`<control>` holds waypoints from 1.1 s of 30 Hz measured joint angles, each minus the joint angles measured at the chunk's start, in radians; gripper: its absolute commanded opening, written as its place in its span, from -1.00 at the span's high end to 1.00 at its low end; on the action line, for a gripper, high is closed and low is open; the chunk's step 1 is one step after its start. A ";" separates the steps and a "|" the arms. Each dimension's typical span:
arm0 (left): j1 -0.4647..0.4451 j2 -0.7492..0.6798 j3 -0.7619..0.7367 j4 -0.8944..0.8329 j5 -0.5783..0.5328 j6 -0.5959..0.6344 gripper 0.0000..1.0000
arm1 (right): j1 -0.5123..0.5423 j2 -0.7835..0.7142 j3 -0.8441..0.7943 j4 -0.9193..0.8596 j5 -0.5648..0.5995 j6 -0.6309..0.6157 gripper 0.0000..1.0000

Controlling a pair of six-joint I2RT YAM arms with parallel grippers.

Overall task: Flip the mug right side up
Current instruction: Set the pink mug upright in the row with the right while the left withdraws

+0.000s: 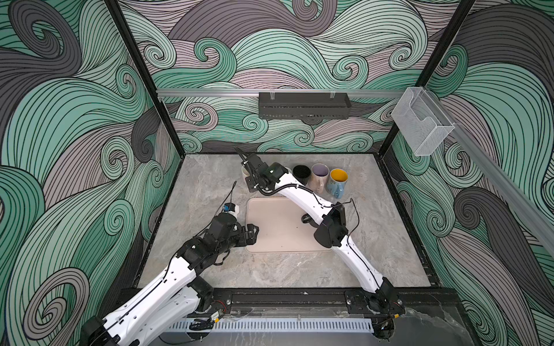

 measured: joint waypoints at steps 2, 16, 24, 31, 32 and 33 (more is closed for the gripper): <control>0.000 0.000 -0.005 0.009 0.003 -0.002 -0.90 | 0.000 0.018 0.009 0.014 0.000 0.000 1.00; 0.000 0.000 -0.048 0.047 0.007 -0.010 -0.91 | -0.004 0.107 0.012 0.044 0.003 0.000 1.00; 0.000 0.012 -0.050 0.052 -0.024 -0.005 -0.91 | -0.014 0.124 0.016 0.084 0.000 0.000 1.00; 0.000 0.013 -0.050 0.053 -0.043 -0.001 -0.92 | -0.015 0.149 0.021 0.089 -0.003 0.000 1.00; 0.000 0.013 -0.050 0.053 -0.044 -0.001 -0.92 | -0.015 0.150 0.021 0.089 -0.003 0.000 1.00; 0.000 0.013 -0.050 0.053 -0.046 -0.001 -0.93 | -0.014 0.153 0.021 0.090 -0.003 0.000 1.00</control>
